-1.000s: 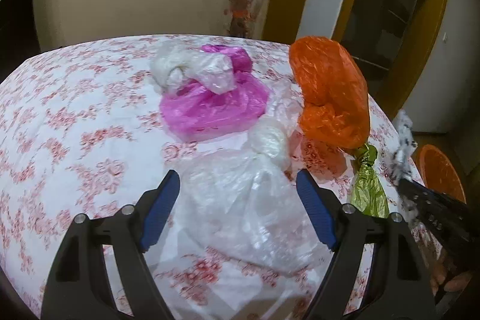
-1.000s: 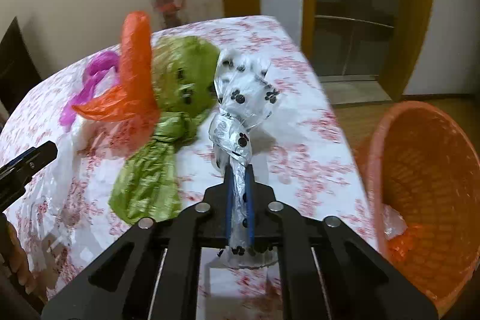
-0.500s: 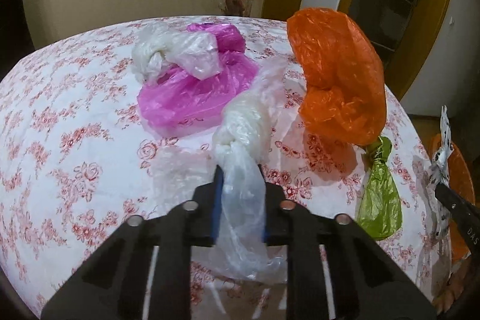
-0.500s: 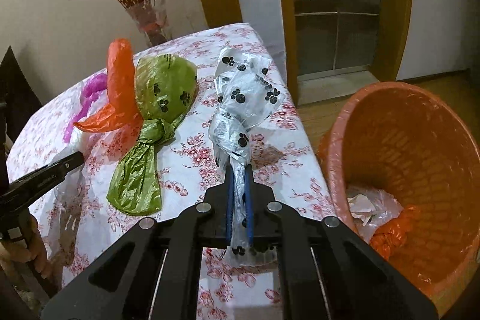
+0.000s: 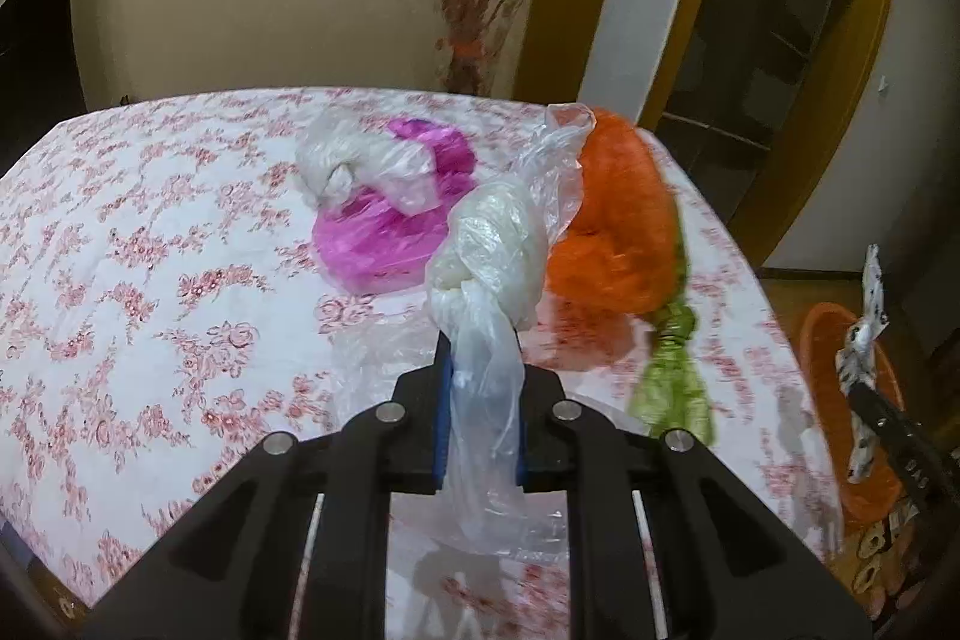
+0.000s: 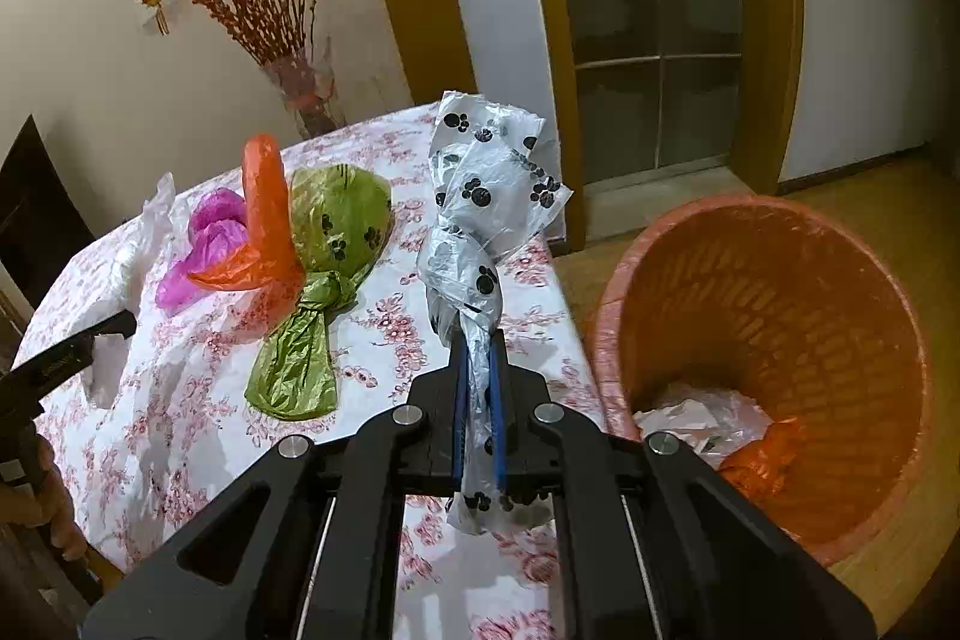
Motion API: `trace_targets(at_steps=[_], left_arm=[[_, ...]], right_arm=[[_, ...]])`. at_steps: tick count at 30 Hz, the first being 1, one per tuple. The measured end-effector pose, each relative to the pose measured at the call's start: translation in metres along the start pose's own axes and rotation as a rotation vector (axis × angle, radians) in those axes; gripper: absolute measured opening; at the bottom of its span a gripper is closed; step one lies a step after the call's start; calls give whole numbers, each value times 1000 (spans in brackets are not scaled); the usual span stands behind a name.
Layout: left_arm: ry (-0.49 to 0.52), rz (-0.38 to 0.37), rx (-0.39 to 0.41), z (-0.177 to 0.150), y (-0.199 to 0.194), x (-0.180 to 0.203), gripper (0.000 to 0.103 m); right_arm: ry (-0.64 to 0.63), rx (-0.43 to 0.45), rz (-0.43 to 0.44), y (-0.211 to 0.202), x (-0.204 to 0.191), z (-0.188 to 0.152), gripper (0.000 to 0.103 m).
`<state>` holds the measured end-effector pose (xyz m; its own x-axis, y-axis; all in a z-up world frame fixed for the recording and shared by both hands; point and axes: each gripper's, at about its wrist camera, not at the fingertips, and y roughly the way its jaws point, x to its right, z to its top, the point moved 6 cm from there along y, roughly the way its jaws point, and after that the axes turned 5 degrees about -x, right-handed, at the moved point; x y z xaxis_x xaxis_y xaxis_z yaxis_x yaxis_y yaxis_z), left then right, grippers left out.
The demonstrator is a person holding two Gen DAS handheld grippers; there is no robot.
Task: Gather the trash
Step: 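Carry both bags over the wastebasket and open both tools to drop them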
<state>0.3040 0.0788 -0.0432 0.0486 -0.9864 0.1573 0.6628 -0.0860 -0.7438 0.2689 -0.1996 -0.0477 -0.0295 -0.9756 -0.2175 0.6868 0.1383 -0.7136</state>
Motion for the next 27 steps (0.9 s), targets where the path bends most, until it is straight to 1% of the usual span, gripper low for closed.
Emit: trace_targets(at_steps=[8,13,19,27], left_arm=[[14,-63,34,-2,-27,38,16],[48,-105,43,-8,-36,67,16],[87,-135,41,-14,-40,93,16],[129,-178,15,-23,-36,126,16]], right_arm=[[9,22,-28,-17,20,-3,6],[21,26,-49,-21,32,-4,6],[32,38,-66,-27,44,-5,6],[64,53,-85,-34,66,-6,6]])
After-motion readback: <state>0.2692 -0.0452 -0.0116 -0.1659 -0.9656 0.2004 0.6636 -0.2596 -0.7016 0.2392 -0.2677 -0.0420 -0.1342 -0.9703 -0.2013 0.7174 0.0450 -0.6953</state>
